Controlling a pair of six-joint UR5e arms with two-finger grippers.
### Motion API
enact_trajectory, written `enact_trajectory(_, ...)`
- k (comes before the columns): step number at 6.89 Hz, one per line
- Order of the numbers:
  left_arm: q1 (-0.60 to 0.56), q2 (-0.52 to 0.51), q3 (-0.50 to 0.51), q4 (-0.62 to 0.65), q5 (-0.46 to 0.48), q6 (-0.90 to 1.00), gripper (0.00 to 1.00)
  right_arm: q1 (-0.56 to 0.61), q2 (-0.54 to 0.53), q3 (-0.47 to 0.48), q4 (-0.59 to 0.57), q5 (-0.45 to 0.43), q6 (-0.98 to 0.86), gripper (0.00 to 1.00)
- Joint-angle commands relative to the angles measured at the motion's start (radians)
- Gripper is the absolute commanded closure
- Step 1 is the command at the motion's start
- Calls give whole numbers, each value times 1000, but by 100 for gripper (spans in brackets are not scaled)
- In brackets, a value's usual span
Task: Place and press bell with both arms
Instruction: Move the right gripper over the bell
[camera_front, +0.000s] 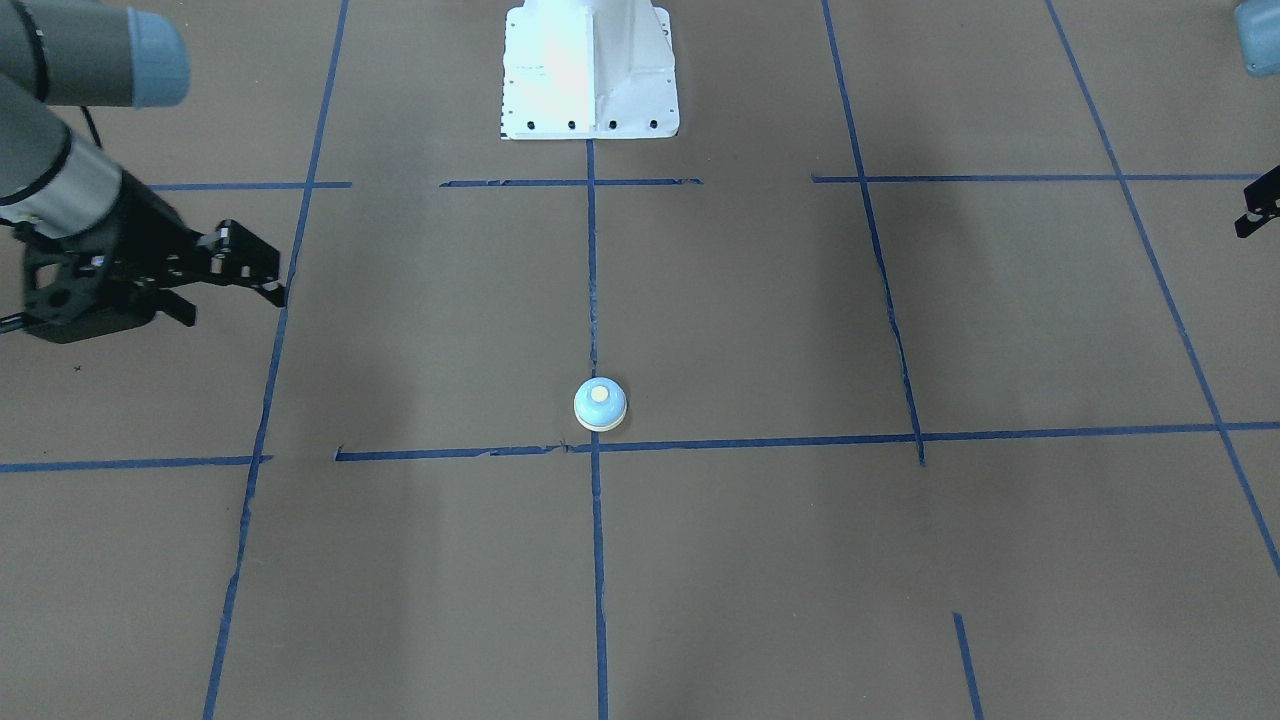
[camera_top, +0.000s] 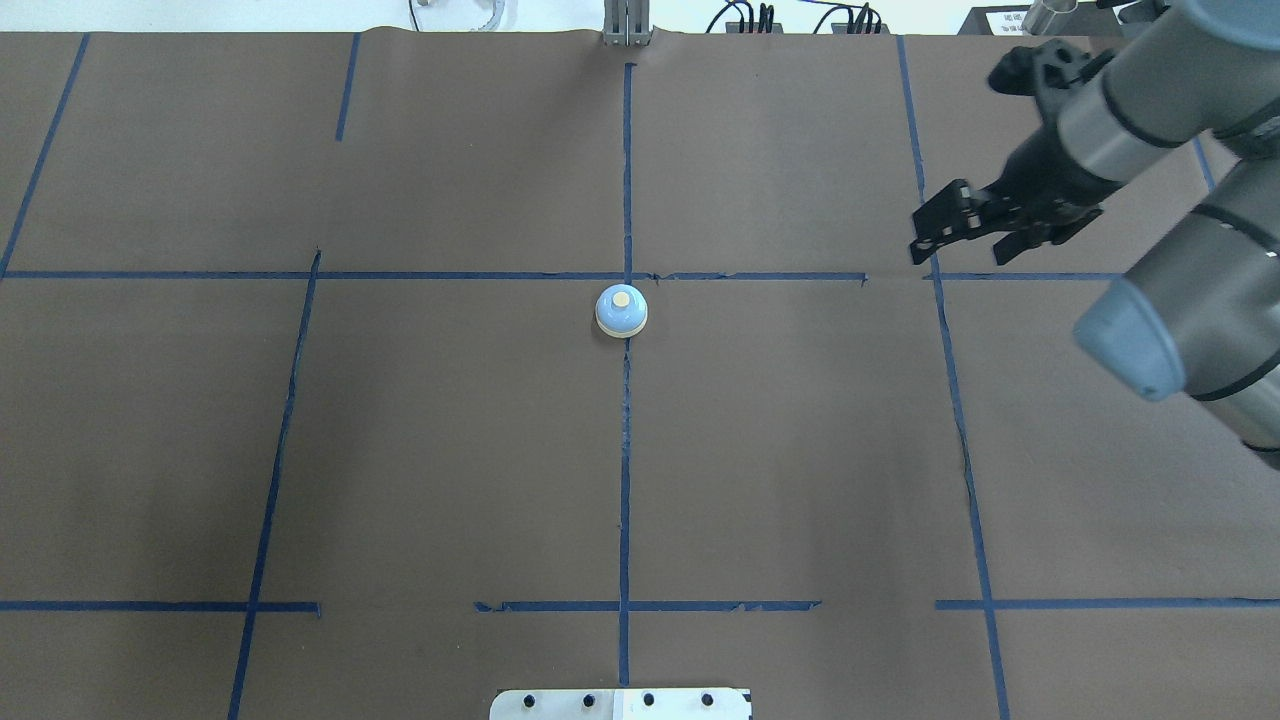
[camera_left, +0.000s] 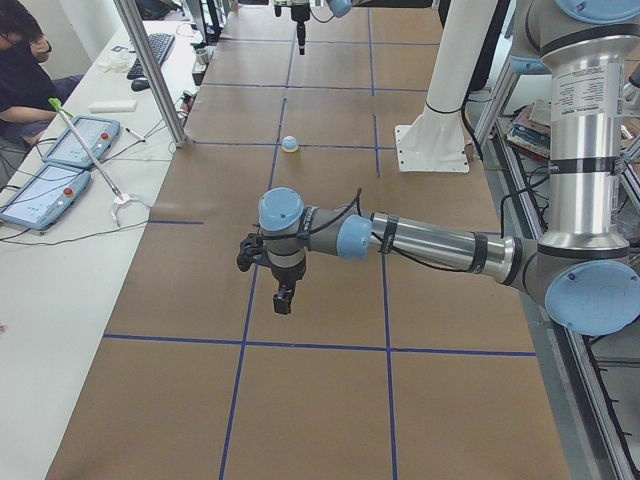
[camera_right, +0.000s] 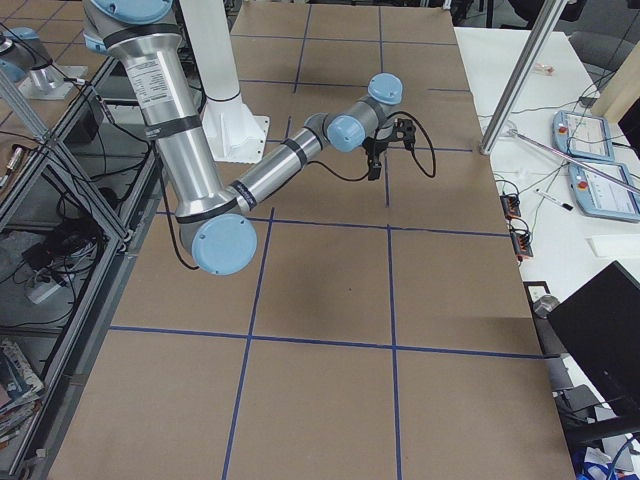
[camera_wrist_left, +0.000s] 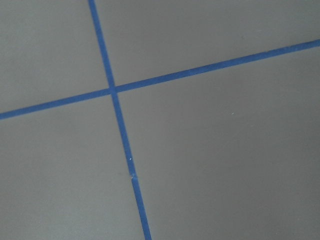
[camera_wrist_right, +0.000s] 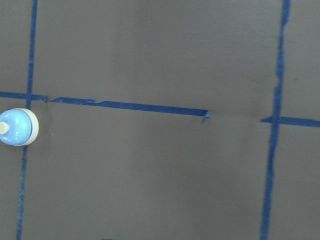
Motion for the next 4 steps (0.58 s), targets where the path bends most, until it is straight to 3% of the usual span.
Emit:
enact_trajectory(1,-6,3,4,0,-4,0,0,-145,163,-79,-3,-112,221,0)
enact_trajectory(2,-6,3,8,7,-1,0,0,-196,216,-129,-3,-175,280,0)
enact_trajectory(4,-6,11,2,7,-2,0,0,-259,404,-336,-6,-275,342,0)
